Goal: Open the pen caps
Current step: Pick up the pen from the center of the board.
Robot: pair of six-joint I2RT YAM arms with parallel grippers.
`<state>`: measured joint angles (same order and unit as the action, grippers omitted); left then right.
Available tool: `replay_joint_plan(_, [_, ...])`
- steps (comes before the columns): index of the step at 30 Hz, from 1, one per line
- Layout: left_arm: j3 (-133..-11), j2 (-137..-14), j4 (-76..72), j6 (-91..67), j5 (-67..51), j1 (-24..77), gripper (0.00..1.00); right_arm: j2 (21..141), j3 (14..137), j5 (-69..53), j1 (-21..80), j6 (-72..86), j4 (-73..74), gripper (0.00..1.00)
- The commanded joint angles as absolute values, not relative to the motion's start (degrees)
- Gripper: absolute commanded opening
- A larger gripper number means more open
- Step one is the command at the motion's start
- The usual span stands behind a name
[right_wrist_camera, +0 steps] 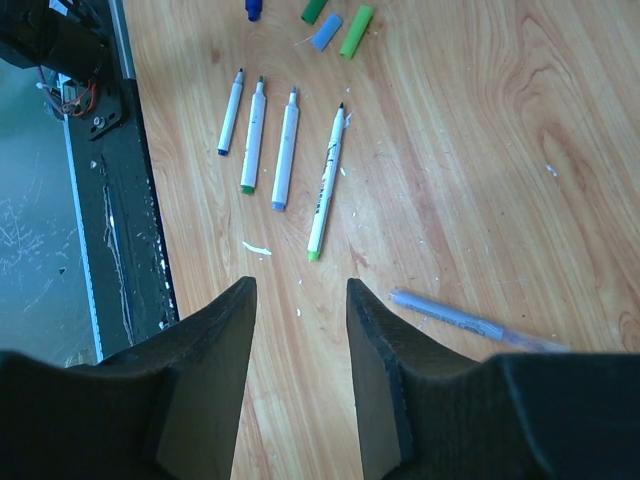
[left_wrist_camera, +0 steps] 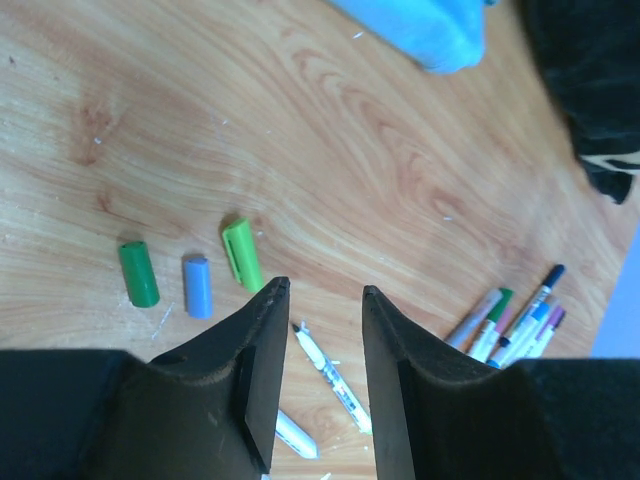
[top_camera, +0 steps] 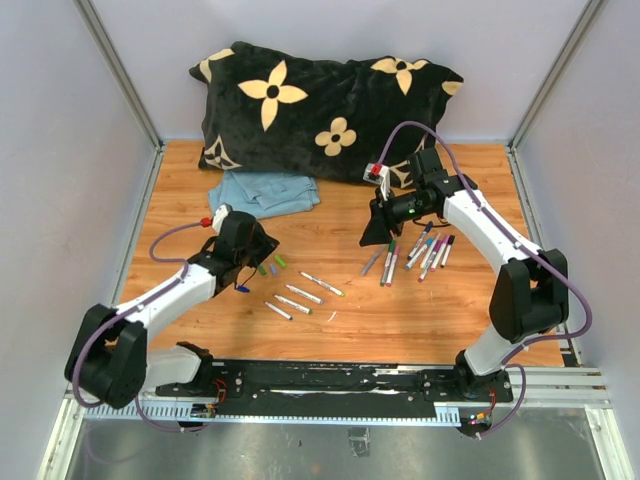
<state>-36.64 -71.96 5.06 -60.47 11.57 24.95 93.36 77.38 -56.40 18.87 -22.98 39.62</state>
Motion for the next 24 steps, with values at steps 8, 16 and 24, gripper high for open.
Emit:
replay_joint_plan(8, [-28.7,-58.3,-5.8,-53.6,8.8,25.3,0.54,90.9,76.5,-58.9,16.8,-23.4,40.9,0.43])
replay_joint_plan(16, [-22.7,-55.5,-17.2,-50.4,1.5,25.2,0.71,90.4,76.3,-59.5,16.3,-23.4,40.9,0.44])
replay_joint_plan(24, [-18.8,-54.1,-26.2,-48.6,-3.8,25.2,0.91,90.2,76.2,-59.9,16.0,-23.5,41.0,0.44])
